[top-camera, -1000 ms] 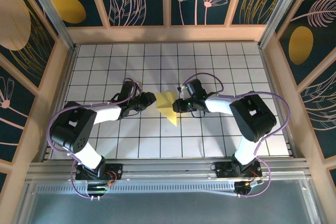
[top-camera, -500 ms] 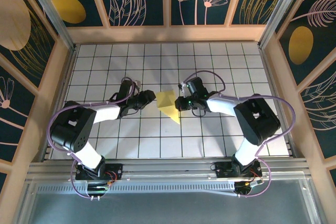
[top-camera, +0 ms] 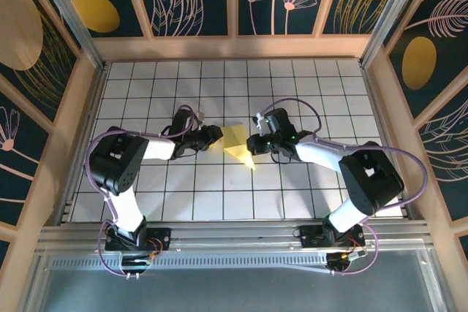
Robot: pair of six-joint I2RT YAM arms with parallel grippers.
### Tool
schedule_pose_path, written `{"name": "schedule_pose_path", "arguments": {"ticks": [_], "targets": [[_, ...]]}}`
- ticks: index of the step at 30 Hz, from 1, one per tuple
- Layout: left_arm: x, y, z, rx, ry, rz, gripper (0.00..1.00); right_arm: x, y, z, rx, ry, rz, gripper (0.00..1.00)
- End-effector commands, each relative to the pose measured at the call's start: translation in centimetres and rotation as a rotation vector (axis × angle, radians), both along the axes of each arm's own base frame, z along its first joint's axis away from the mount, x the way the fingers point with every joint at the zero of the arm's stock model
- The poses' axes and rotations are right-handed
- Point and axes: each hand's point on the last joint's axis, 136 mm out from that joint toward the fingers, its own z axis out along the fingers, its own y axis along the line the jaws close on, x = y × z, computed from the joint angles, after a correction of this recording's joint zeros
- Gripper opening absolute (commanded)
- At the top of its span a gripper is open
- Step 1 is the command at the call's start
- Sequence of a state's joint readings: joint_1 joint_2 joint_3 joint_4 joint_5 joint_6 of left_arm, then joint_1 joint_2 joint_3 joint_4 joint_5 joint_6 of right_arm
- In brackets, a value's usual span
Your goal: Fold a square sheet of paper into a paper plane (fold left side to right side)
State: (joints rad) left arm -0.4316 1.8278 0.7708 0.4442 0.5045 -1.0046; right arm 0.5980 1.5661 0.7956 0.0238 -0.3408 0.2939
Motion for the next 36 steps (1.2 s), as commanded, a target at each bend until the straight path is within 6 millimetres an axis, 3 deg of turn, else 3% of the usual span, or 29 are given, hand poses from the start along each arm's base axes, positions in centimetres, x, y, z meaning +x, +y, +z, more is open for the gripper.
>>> {"name": "schedule_pose_path", "arguments": {"ticks": [1, 9, 17, 26, 32, 36], "targets": [[1.3, -1.1, 1.0, -0.047, -0.035, -0.033, 0.39, 0.2, 0.0, 1.3, 0.037, -0.039, -0.009, 0.00], [1.9, -1.4, 0.0, -0.034, -0.017, -0.040, 0.39, 0.4, -0.4, 1.8, 0.058, -0.050, -0.028, 0.00], [1.7, -0.7, 0.7, 0.002, -0.037, -0.017, 0.41, 0.6, -1.0, 1.6, 0.053, -0.046, -0.052, 0.00], [1.3, -1.1, 0.0, -0.020, -0.003, -0.037, 0.41, 0.5, -0.9, 2.0, 0.075, -0.052, -0.045, 0.00], [1.6, -2.3, -0.2, -0.034, 0.002, -0.075, 0.35, 0.5, -0.8, 2.1, 0.084, -0.051, -0.040, 0.00], [1.8, -2.7, -0.2, -0.039, -0.001, -0.084, 0.22, 0.4, -0.8, 1.7, 0.078, -0.040, -0.040, 0.00]]}}
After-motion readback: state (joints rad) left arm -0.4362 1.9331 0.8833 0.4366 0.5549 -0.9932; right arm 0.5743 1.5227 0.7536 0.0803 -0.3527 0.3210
